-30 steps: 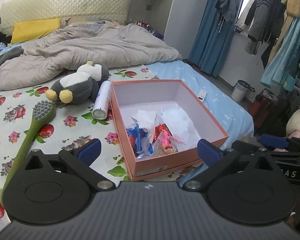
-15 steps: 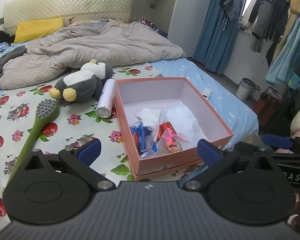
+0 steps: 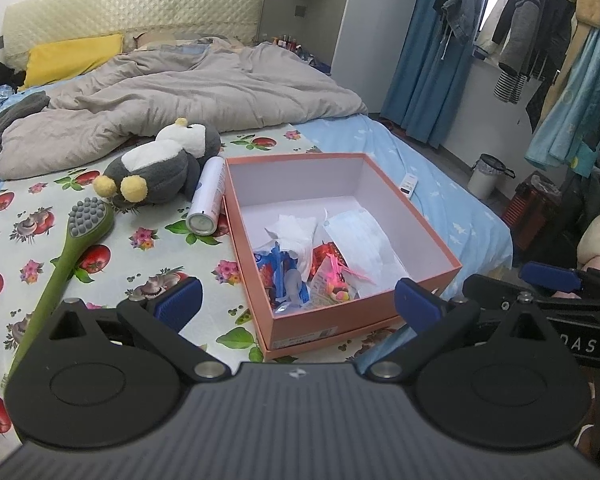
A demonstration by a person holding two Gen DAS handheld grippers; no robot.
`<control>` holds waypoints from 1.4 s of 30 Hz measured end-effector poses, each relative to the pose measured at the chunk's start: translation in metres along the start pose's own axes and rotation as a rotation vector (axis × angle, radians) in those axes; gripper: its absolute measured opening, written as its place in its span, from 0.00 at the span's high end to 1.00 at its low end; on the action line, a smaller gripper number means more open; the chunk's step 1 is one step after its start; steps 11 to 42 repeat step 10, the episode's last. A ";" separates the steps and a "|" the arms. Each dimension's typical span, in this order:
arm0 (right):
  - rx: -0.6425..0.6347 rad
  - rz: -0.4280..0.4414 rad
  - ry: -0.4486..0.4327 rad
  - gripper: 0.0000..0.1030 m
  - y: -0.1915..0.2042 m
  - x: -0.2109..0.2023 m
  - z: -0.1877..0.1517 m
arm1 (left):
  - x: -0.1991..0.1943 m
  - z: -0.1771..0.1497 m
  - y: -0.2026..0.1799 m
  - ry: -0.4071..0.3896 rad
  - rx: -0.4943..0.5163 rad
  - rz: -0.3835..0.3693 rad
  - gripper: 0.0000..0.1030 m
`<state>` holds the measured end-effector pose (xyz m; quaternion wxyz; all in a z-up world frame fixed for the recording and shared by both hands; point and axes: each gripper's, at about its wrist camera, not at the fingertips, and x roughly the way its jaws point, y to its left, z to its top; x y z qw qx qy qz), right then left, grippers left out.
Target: Organize soft objects
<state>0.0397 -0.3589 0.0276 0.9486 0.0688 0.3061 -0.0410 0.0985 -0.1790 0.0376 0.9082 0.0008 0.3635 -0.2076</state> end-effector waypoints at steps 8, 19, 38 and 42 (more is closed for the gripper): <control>0.001 -0.005 -0.003 0.13 0.000 0.000 0.000 | 0.000 0.000 -0.002 -0.001 -0.005 0.000 0.00; 0.000 -0.006 -0.001 0.13 0.000 0.000 0.000 | 0.001 0.000 -0.003 0.002 -0.005 -0.002 0.00; 0.000 -0.006 -0.001 0.13 0.000 0.000 0.000 | 0.001 0.000 -0.003 0.002 -0.005 -0.002 0.00; 0.000 -0.006 -0.001 0.13 0.000 0.000 0.000 | 0.001 0.000 -0.003 0.002 -0.005 -0.002 0.00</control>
